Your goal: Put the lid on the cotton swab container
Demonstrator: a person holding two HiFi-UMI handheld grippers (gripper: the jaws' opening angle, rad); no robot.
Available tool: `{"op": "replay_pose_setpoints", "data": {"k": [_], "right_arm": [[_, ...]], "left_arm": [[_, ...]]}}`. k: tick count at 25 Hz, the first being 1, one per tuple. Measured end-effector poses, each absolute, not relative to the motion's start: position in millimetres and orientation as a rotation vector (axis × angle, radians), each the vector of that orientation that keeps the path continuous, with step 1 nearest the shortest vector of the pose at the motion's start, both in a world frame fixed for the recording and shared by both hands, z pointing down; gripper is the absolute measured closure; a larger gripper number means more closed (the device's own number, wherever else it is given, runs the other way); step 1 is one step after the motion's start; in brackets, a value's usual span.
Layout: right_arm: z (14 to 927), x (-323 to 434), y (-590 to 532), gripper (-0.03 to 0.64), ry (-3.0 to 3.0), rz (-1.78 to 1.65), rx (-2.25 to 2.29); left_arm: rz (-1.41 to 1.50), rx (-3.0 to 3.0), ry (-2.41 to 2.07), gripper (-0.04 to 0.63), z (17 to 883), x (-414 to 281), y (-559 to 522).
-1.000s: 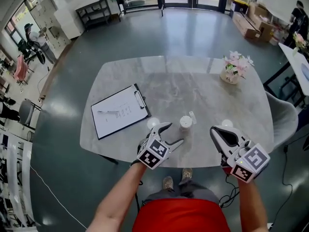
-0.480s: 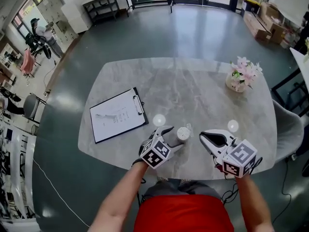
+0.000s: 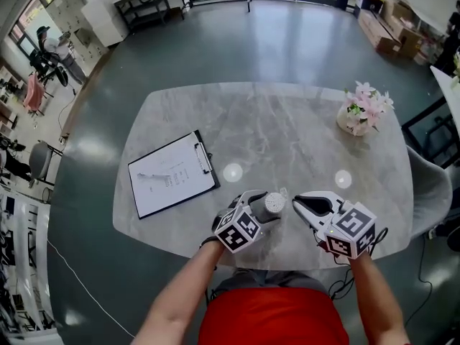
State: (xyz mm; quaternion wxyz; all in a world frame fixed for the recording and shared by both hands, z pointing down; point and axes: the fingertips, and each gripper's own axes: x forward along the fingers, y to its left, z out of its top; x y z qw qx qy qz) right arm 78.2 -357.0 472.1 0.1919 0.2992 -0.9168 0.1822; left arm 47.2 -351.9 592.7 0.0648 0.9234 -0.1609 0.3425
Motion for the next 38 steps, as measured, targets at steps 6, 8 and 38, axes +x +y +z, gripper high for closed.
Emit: {"op": "replay_pose_setpoints", "data": {"k": [6,8,38], "right_arm": [[481,74,-358,0.530,-2.531,0.538,0.797],[486,72,-357,0.520,-2.510,0.534,0.772],[551,6,-342,0.503,-1.929,-0.123,0.406]], "left_arm": [[1.057,2.803,-0.511,0.313,597,48,-356],[1.056,2.804,-0.512,0.313,598,48,-356],[1.164,2.811,-0.464,0.340,613,45,-353]]}}
